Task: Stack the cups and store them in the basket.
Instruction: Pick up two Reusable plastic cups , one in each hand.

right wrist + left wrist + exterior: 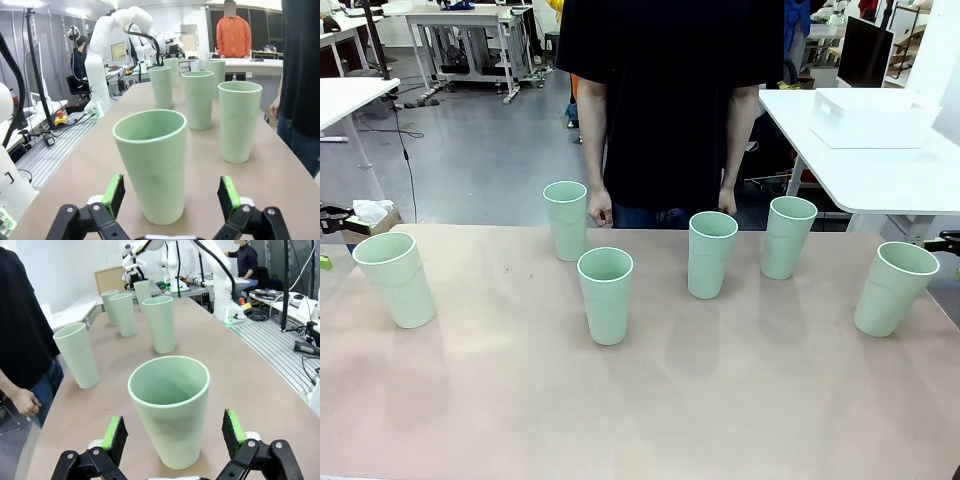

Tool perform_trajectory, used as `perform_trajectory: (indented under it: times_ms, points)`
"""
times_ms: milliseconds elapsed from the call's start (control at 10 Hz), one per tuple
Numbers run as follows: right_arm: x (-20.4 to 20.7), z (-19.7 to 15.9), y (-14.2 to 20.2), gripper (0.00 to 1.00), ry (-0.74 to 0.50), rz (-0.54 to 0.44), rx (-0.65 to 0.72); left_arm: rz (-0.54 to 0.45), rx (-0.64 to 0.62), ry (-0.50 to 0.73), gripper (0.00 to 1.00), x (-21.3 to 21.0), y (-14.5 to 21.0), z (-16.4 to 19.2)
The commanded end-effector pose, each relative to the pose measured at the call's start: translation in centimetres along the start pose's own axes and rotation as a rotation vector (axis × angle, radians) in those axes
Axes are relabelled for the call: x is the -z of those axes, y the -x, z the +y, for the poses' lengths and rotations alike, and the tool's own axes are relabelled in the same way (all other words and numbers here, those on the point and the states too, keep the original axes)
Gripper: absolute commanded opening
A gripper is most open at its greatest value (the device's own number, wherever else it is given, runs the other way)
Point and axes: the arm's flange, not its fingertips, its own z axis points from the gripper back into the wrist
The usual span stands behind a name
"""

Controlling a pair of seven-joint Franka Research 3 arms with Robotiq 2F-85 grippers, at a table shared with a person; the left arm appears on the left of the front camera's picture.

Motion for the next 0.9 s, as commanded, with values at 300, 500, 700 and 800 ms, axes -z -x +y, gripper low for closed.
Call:
perform_trajectory:
  times_ms: [300,500,700,800]
  points:
    - [1.1,-0.4,1.4,1.00,0.041,-0.013,-0.061,-0.011,0.046,0.031,1.00,0.9,3.3,-2.2]
    - [1.5,-0.6,2.1,1.00,0.066,-0.005,-0.067,0.021,0.044,0.009,1.00,1.2,4.6,-2.0]
    - [2.0,-0.9,2.9,1.00,0.083,0.018,-0.077,0.048,0.045,-0.028,1.00,1.4,6.0,-2.0]
    - [2.2,-1.0,3.2,1.00,0.079,0.019,-0.075,0.043,0.038,-0.034,1.00,1.5,6.7,-1.9]
